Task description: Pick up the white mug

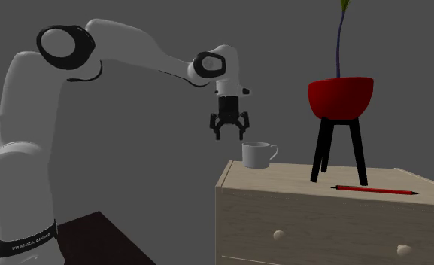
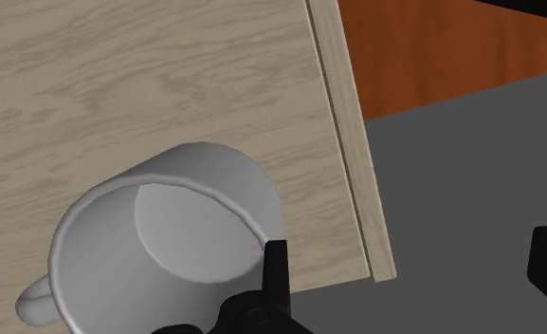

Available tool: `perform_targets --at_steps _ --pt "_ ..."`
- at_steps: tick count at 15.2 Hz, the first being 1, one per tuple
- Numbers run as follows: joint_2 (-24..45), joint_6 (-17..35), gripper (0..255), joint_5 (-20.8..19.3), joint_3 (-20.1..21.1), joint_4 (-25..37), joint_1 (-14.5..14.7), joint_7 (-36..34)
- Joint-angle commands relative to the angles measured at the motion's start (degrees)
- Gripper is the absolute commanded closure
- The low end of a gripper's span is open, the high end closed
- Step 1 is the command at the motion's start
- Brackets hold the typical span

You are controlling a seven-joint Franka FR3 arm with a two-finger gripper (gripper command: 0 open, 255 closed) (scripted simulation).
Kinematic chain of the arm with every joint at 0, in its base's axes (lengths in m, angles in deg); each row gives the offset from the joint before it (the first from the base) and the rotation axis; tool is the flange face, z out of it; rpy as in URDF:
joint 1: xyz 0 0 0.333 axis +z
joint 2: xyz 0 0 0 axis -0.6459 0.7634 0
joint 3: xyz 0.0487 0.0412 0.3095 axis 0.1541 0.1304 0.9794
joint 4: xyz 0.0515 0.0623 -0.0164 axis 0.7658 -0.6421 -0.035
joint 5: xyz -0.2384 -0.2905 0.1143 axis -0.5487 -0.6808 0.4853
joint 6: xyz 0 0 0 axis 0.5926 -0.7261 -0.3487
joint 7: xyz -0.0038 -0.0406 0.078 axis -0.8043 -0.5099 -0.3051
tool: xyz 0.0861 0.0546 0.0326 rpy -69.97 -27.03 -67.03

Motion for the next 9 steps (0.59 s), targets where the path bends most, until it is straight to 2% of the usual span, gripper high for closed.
perform_targets --at_steps 1,3,9 --pt "5.43 -1.38 0 2.04 -0.43 6.61 -1.73 2.53" --pt "10.74 -3.32 0 3.93 -0.50 13.68 -3.84 4.63" --pt "10.58 1.37 0 3.86 -0.23 8.82 -3.60 4.55"
